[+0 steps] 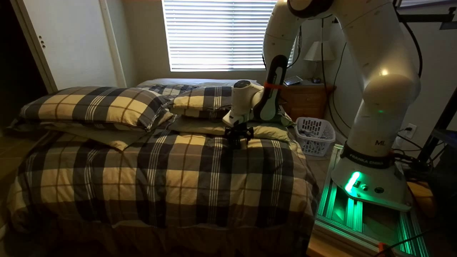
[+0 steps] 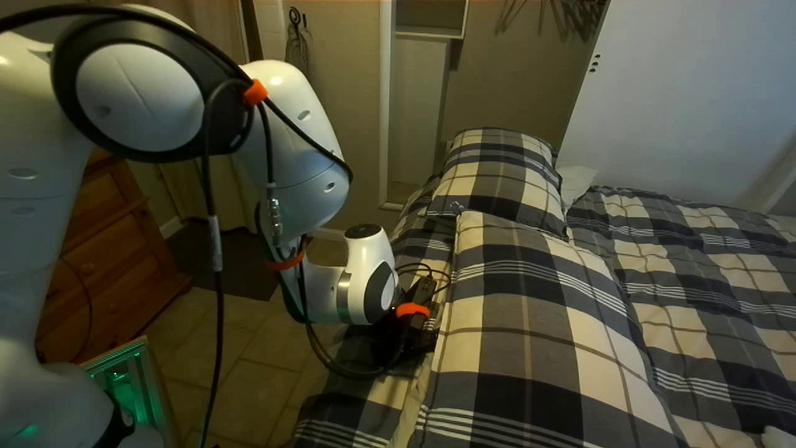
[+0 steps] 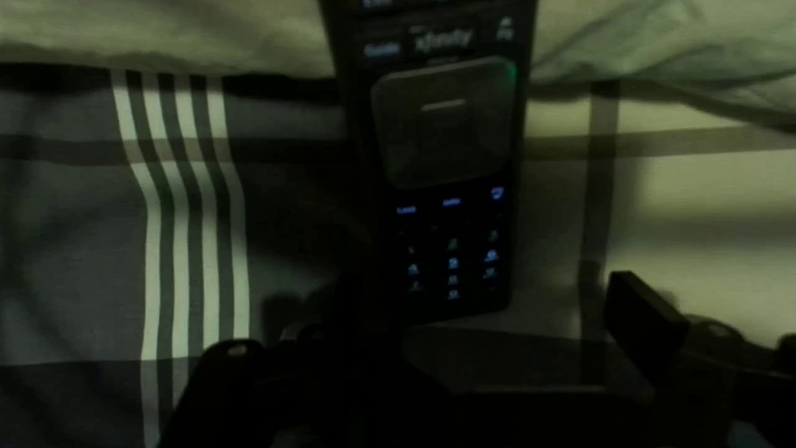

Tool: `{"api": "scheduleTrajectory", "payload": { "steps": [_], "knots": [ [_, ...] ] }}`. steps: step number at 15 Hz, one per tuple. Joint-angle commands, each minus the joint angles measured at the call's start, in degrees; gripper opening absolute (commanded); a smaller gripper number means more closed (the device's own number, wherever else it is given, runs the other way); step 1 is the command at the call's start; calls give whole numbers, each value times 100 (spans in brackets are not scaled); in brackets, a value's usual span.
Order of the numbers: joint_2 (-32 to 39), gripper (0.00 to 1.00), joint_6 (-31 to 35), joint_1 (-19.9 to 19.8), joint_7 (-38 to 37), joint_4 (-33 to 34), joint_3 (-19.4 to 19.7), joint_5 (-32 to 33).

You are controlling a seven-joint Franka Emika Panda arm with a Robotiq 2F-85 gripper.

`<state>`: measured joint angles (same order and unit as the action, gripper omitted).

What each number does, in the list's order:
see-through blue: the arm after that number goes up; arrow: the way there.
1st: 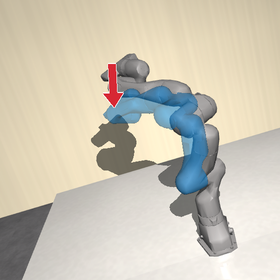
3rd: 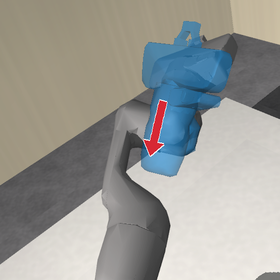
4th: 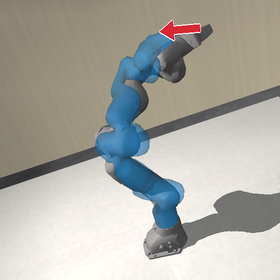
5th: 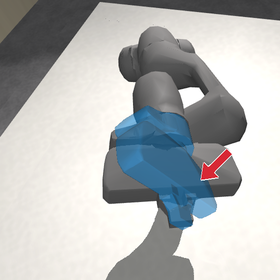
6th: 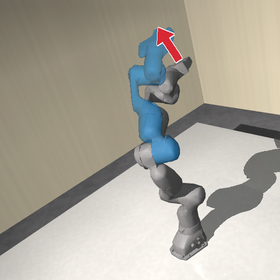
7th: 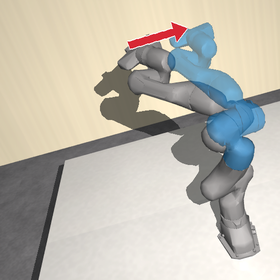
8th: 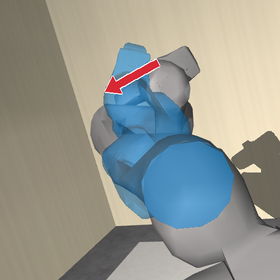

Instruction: Push the remote control under the pillow

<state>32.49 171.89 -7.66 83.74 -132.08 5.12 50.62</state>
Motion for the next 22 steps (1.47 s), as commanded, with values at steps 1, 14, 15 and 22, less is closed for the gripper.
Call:
{"api": "scheduleTrajectory", "payload": {
  "steps": [1, 14, 15, 22],
  "knots": [
    [258, 100, 370, 221, -171, 217, 258, 240],
    [538, 30, 952, 1528, -296, 464, 1619, 332],
    [489, 29, 958, 1627, -275, 452, 1719, 348],
    [106, 29, 484, 794, 80, 407, 905, 283]
  ]
}}
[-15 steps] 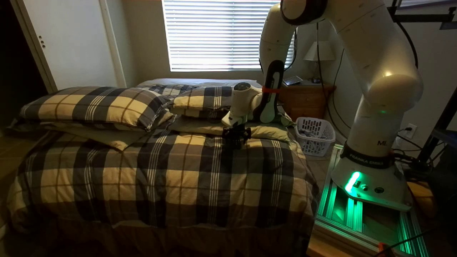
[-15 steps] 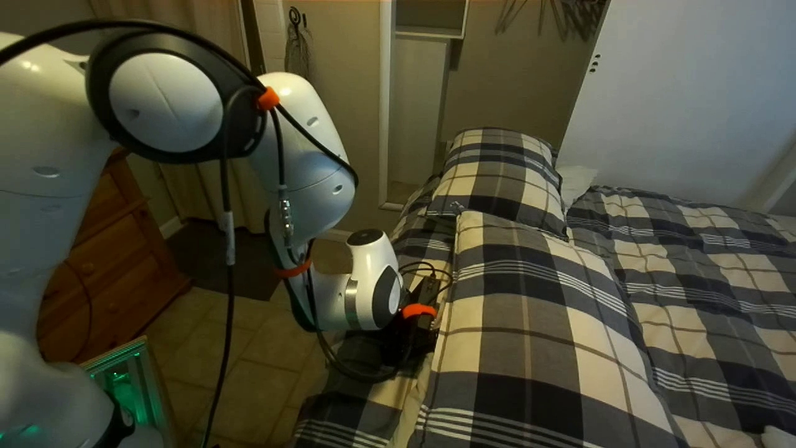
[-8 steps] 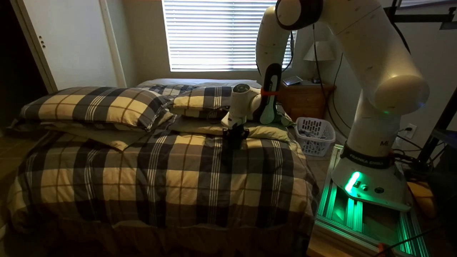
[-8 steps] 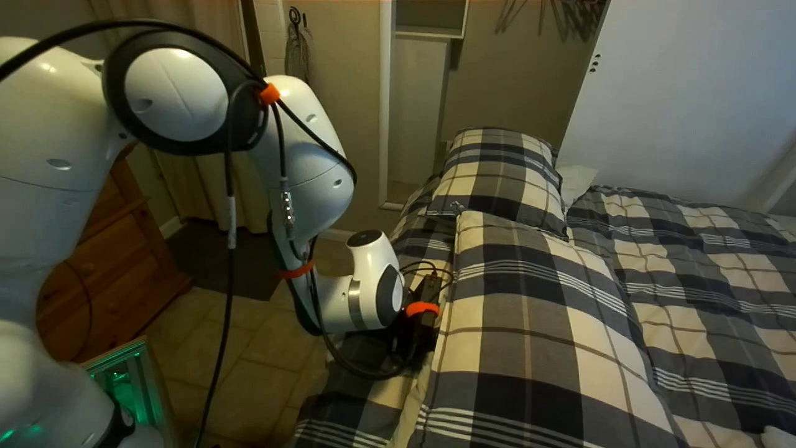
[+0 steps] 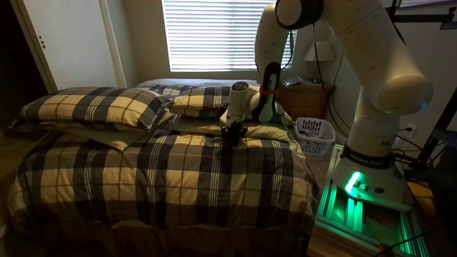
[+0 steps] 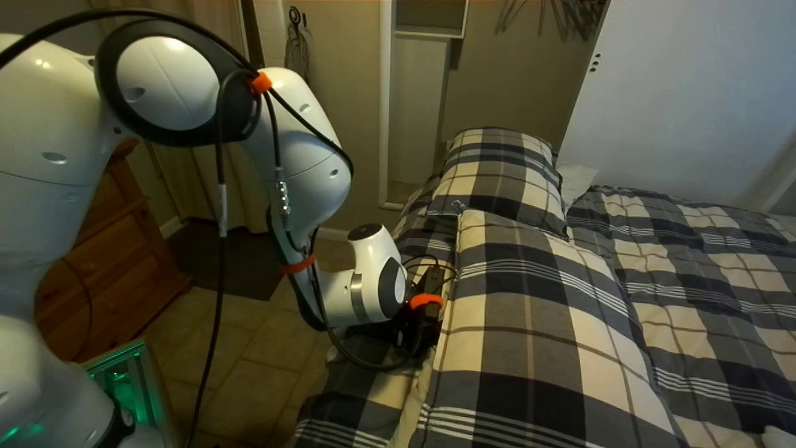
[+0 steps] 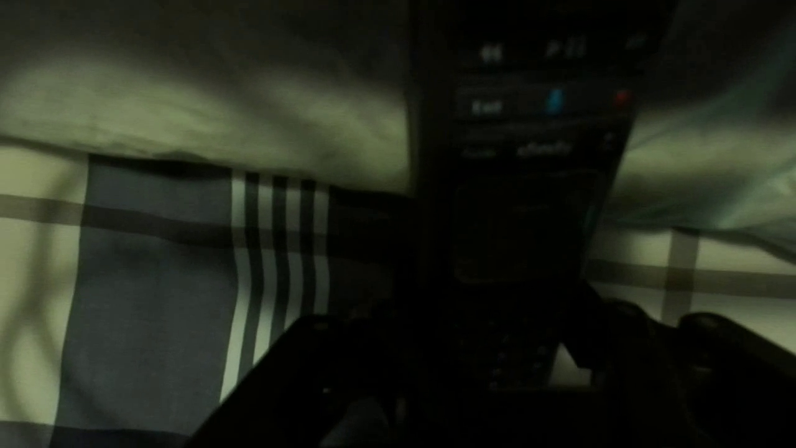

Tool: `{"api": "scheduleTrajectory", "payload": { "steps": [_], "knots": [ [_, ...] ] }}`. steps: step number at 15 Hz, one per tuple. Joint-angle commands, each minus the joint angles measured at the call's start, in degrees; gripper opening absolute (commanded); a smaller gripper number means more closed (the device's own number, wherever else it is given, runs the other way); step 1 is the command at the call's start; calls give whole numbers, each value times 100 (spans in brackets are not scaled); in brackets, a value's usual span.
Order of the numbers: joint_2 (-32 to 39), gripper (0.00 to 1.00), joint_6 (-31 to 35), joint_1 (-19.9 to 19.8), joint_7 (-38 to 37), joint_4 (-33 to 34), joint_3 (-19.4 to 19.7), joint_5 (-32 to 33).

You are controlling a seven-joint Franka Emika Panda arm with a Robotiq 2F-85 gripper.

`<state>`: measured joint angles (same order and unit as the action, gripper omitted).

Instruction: Push the remote control under the pillow

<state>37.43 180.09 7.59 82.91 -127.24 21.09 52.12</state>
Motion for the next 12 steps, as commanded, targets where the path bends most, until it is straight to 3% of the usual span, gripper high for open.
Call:
{"api": "scheduleTrajectory", "payload": {
  "steps": [1, 5, 9, 12],
  "knots": [
    [-456, 29, -352, -883, 536, -158, -882, -262],
    [-692, 29, -878, -2128, 1359, -172, -2264, -930],
    [-794, 29, -1446, -2573, 1671, 10, -2775, -1322],
    [-862, 29, -1860, -2566, 2200, 88, -2844, -2078]
  ]
}}
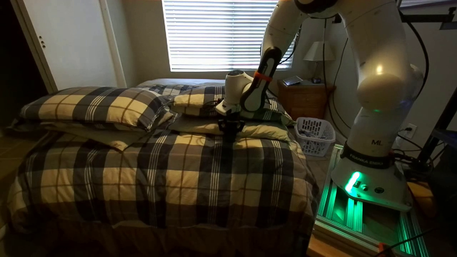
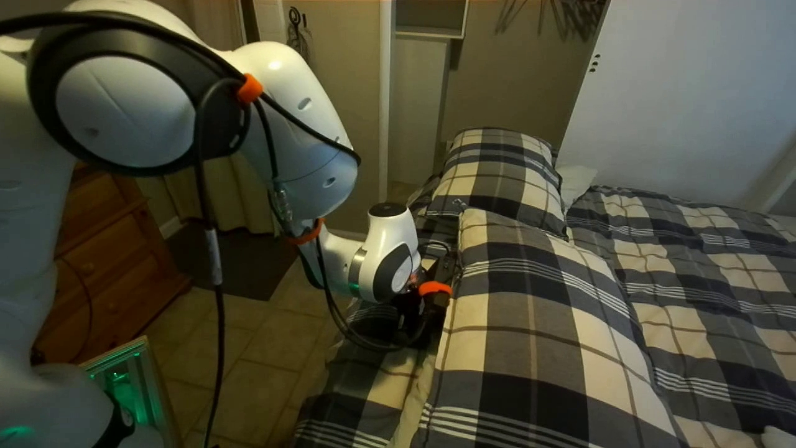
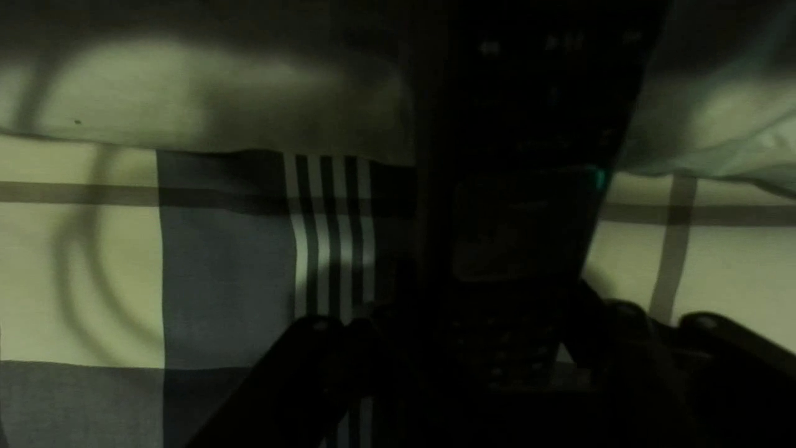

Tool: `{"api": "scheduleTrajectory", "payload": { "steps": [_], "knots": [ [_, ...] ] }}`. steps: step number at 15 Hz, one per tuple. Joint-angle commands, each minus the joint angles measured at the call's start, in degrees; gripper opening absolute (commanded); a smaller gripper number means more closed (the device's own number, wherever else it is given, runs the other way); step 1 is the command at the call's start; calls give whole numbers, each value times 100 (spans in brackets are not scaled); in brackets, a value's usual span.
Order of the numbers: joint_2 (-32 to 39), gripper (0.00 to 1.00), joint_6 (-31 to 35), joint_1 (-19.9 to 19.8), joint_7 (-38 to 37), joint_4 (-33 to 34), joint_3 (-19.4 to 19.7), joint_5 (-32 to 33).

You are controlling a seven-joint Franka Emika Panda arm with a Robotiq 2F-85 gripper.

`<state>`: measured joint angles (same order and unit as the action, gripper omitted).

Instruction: Push the remote control under the pillow

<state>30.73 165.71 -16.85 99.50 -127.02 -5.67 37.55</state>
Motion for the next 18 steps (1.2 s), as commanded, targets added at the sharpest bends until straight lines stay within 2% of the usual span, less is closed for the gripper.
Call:
{"api": "scheduleTrajectory", "payload": {
  "steps": [1, 6, 9, 13, 18],
  "knots": [
    [-215, 29, -631, -159, 768, 109, -258, -936],
    [-305, 29, -1317, -147, 1631, 435, -326, -2208],
    [-215, 29, -1241, -27, 1690, 623, -62, -2424],
    [-83, 29, -1052, -73, 1802, 710, -12, -2706],
    [43, 29, -787, -55, 1704, 839, 163, -2682]
  ]
}}
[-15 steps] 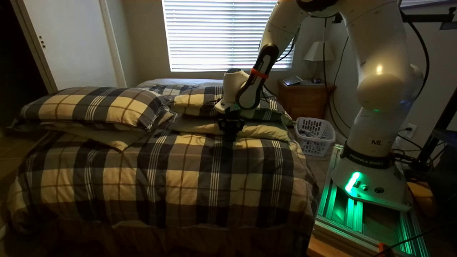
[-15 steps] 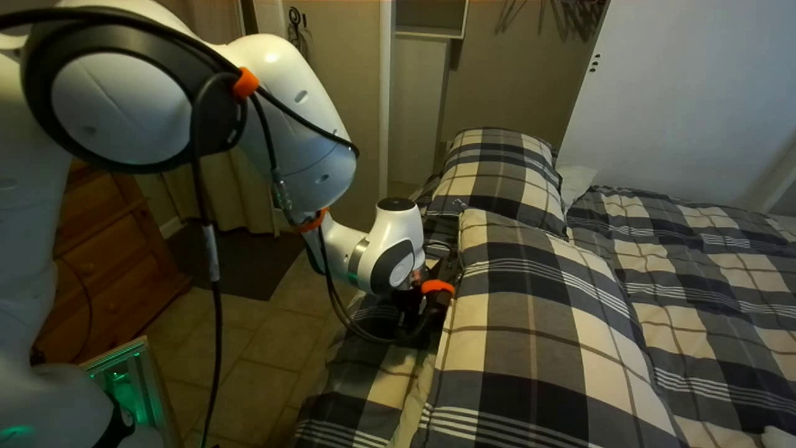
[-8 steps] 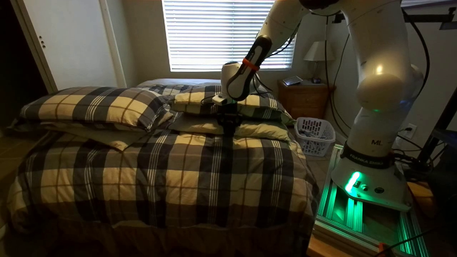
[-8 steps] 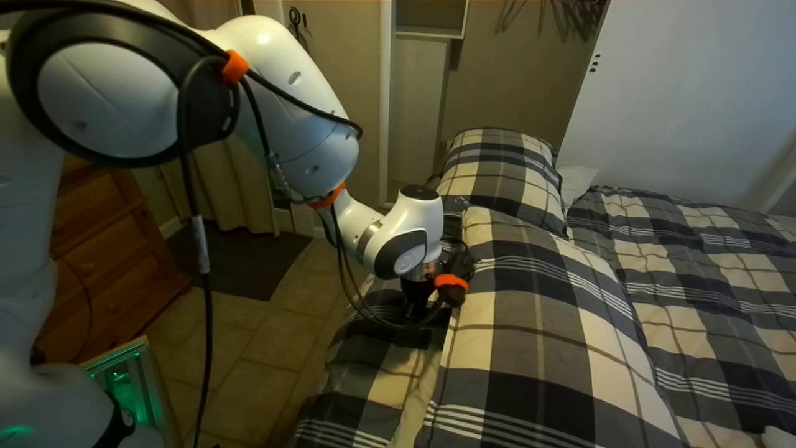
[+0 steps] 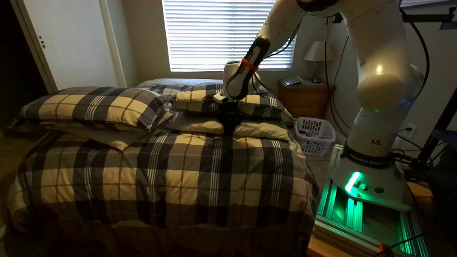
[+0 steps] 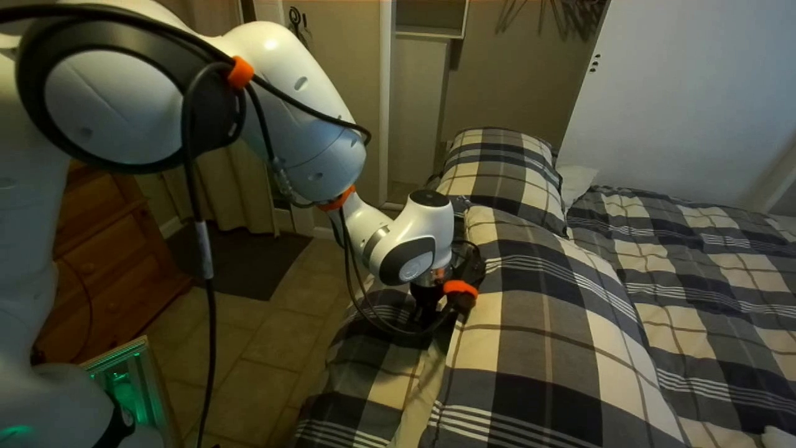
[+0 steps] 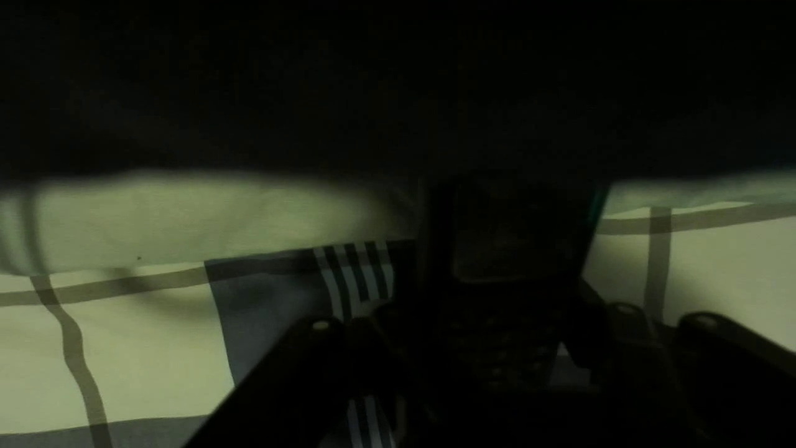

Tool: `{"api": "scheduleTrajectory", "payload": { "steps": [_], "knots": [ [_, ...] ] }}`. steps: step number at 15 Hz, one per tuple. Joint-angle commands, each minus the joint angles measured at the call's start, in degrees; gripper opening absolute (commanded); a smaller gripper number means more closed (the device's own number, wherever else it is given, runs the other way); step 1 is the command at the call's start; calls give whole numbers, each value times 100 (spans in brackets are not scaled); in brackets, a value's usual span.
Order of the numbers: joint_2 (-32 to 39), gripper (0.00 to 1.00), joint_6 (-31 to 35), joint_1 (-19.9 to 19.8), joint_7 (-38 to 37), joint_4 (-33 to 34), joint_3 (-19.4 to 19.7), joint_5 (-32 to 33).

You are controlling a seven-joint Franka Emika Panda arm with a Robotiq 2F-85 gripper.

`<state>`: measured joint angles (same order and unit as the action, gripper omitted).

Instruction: Push the remote control under the pillow

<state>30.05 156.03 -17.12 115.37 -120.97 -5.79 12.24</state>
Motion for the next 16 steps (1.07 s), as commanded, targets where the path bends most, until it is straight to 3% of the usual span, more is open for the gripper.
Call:
{"api": "scheduleTrajectory", "payload": {
  "steps": [1, 9, 13, 16],
  "knots": [
    [137, 29, 253, -36, 89, 262, 208, -150],
    [314, 29, 613, -102, -349, 619, 221, -594],
    [535, 29, 587, 41, -1278, 937, 447, -689],
    [609, 29, 578, 15, -1928, 1105, 406, -792]
  ]
}}
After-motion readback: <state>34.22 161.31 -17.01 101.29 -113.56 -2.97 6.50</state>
